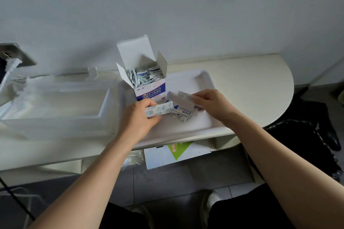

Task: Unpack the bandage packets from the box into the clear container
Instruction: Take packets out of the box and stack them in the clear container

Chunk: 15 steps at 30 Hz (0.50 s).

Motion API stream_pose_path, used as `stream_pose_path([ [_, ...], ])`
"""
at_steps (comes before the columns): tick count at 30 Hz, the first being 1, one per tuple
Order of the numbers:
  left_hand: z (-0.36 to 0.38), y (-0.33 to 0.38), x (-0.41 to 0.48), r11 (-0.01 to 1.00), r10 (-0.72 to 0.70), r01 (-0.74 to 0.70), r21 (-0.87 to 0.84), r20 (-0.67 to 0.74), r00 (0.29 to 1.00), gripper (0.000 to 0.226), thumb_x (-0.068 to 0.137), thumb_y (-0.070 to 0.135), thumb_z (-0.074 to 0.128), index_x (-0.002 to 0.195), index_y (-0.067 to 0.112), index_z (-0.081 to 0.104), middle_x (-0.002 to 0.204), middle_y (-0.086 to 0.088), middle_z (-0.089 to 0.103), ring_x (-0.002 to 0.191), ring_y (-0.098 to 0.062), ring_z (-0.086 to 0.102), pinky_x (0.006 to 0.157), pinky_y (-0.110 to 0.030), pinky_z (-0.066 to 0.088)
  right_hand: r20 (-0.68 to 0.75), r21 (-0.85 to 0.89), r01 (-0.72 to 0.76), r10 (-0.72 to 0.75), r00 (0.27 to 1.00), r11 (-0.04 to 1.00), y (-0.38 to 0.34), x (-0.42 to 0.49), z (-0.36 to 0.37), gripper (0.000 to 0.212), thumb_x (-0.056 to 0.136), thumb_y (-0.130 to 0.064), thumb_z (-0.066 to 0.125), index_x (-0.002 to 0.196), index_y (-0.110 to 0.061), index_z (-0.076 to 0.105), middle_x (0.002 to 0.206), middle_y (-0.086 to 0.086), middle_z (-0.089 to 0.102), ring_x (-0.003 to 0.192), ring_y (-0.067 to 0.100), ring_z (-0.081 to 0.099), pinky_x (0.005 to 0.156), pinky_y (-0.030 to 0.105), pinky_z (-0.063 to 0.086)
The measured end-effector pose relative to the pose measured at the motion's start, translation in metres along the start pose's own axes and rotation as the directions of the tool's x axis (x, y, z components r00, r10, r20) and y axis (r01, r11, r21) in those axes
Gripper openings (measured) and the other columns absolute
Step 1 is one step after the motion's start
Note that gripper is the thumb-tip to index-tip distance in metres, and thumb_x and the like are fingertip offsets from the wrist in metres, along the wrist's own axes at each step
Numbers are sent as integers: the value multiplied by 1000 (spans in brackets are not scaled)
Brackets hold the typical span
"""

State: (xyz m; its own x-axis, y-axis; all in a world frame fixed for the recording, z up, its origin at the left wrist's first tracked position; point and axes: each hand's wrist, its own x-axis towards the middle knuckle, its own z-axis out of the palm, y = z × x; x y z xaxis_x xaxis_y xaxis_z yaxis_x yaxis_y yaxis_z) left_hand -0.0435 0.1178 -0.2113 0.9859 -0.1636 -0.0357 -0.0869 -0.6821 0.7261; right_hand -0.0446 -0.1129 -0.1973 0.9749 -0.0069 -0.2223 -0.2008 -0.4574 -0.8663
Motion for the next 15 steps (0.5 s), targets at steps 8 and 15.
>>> stream_pose_path([
  [8, 9, -5, 0, 998, 49, -51, 24, 74, 996, 25, 73, 19, 78, 89, 31, 62, 93, 4, 66, 82, -17, 62, 72, -34, 52, -287, 118, 49, -13, 958, 992, 4, 4, -4, 11, 85, -14, 67, 92, -19, 75, 85, -2, 73, 76, 5, 65, 69, 12, 47],
  [15, 7, -1, -3, 995, 96, -98, 30, 62, 993, 25, 75, 12, 75, 90, 26, 60, 93, 5, 62, 83, -19, 60, 68, -29, 46, -140, 72, 108, -98, 985, 992, -7, -7, 7, 3, 83, -19, 71, 84, -16, 71, 72, -4, 68, 60, 3, 56, 57, 14, 44],
])
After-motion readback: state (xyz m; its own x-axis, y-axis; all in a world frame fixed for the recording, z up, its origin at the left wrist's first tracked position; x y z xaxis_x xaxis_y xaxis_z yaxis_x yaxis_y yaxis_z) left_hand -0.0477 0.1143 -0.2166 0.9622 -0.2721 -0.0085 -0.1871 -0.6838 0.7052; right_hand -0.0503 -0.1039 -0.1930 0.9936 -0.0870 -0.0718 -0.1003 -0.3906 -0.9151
